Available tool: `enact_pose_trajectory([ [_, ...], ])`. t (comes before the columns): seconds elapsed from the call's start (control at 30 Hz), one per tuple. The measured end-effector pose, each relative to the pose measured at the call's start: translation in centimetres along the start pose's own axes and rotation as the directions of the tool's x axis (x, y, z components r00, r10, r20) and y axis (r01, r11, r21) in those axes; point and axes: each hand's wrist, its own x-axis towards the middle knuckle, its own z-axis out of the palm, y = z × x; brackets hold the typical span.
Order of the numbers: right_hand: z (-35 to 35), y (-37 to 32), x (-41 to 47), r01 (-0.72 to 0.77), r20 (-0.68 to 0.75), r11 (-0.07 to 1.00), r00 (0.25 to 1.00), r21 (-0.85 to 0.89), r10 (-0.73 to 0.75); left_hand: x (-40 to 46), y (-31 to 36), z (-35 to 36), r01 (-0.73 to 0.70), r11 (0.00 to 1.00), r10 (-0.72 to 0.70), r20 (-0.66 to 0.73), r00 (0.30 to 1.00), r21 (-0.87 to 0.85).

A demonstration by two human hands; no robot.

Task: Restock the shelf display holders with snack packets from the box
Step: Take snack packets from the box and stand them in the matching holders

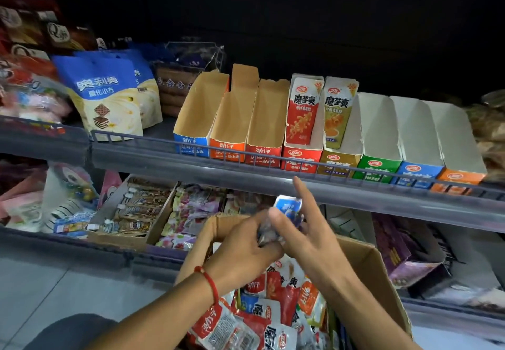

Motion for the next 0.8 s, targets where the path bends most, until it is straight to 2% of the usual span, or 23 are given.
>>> enact_pose_trajectory([
  [0.1,1.3,0.0,0.7,0.103,-0.129,0.993,0.985,-0.065,-0.110,-0.1,0.3,-0.5,-0.039,0.986,0.045,-0.038,0.998,0.163],
  [0.13,1.5,-0.1,1.0,0.127,-0.175,0.990,0.975,-0.055,-0.135,-0.1,0.2,-0.7,-0.034,0.986,0.041,-0.044,0.998,0.161],
  [0.2,1.5,-0.5,1.9,0.138,-0.224,0.986,0.962,-0.093,-0.156,0.0,0.0,-1.1,-0.026,0.996,0.032,-0.069,0.997,0.091],
  [0.27,1.6,-1.3,2.7,0.136,-0.239,0.970,0.954,-0.201,-0.183,0.1,0.0,-1.7,0.023,0.998,-0.028,-0.089,0.996,-0.050],
  [0.33,1.8,-2.5,3.5,0.130,-0.173,0.958,0.969,-0.256,-0.177,0.2,0.0,-2.5,0.108,0.973,-0.124,-0.069,0.990,-0.204],
  [0.43,1.4,-4.4,4.1,0.168,0.066,0.907,0.986,-0.386,-0.155,0.7,-0.3,-4.0,0.149,0.953,-0.174,-0.076,0.982,-0.264],
  [0.53,-0.3,-6.6,4.6,0.185,0.368,0.935,0.928,-0.303,-0.065,0.9,-0.1,-5.4,0.160,0.916,-0.194,-0.058,0.979,-0.368],
  [0.57,-1.0,-7.2,5.0,0.189,0.425,0.942,0.903,-0.278,-0.055,1.0,0.1,-5.9,0.166,0.902,-0.196,-0.033,0.980,-0.398],
  [0.7,-1.9,-9.5,7.1,0.259,0.366,0.886,0.924,-0.384,-0.112,1.4,1.1,-7.3,0.140,0.901,-0.155,-0.003,0.988,-0.410],
  [0.8,-1.4,-10.9,7.9,0.233,0.410,0.917,0.908,-0.323,-0.086,1.8,1.9,-8.5,0.111,0.906,-0.131,-0.022,0.991,-0.409],
])
